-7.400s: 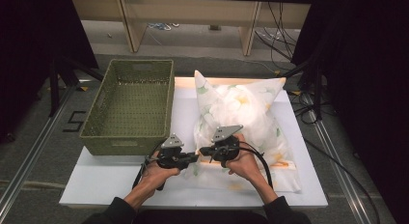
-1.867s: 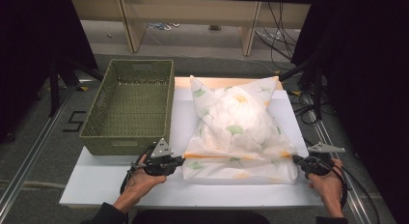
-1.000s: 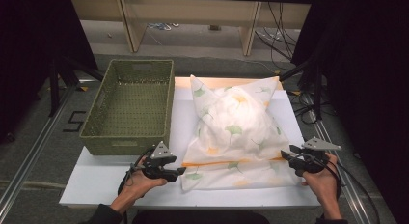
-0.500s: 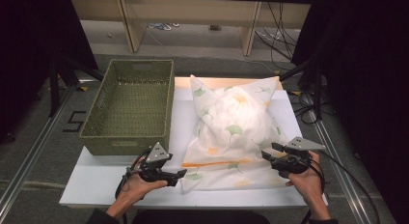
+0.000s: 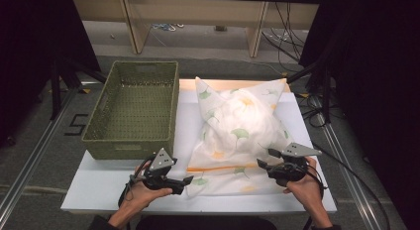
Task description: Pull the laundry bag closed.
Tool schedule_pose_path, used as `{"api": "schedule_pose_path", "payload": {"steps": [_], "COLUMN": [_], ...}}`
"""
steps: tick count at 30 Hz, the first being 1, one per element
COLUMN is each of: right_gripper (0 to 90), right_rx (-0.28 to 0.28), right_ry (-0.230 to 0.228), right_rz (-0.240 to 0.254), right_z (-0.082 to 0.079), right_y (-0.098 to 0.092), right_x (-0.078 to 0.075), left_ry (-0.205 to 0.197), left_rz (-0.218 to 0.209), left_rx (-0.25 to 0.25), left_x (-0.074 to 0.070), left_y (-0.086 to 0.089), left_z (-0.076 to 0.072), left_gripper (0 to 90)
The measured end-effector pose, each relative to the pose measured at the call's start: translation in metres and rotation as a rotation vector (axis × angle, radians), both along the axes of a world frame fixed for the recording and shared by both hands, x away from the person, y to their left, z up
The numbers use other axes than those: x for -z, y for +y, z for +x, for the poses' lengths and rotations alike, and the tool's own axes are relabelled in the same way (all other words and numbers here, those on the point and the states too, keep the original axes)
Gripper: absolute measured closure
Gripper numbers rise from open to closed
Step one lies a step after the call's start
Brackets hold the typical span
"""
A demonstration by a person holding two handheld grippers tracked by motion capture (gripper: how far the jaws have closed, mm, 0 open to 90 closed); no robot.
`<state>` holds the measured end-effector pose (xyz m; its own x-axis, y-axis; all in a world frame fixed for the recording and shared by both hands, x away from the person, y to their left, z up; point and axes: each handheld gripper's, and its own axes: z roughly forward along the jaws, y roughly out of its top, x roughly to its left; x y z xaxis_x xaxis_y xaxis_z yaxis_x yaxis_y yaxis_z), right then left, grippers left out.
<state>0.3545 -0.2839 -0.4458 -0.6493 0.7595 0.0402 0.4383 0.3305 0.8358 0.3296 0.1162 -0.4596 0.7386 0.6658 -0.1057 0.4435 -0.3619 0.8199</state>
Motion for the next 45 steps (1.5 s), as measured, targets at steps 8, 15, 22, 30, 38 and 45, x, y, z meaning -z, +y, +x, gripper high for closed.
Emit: {"api": "schedule_pose_path", "payload": {"steps": [8, 15, 22, 30, 38, 45], "right_gripper": [36.0, 30.1, 27.7, 27.2, 27.3, 27.2], "right_rx": [-0.042, -0.054, -0.088, -0.062, -0.061, -0.037], "right_ry": [-0.014, -0.004, 0.013, 0.012, 0.009, 0.020], "right_rz": [-0.015, -0.008, 0.002, -0.005, 0.002, 0.011], "right_z": [-0.004, -0.014, -0.026, -0.033, -0.036, -0.037], "right_y": [0.012, 0.019, 0.026, 0.013, 0.010, 0.009], "right_x": [0.005, 0.009, 0.018, 0.020, 0.022, 0.021], "left_ry": [-0.009, -0.024, -0.023, -0.016, -0.018, -0.025], "left_rz": [0.001, 0.006, -0.003, -0.001, 0.034, 0.020], "left_rx": [0.010, 0.030, 0.044, 0.022, 0.042, 0.026], "left_x": [0.000, 0.002, 0.004, 0.003, 0.005, 0.005], "left_y": [0.002, -0.004, -0.006, -0.002, -0.001, -0.002], "left_z": [-0.007, -0.015, -0.021, -0.024, -0.023, -0.023], "left_gripper": [17.3, 17.3, 17.7, 18.2, 19.5, 19.6]}}
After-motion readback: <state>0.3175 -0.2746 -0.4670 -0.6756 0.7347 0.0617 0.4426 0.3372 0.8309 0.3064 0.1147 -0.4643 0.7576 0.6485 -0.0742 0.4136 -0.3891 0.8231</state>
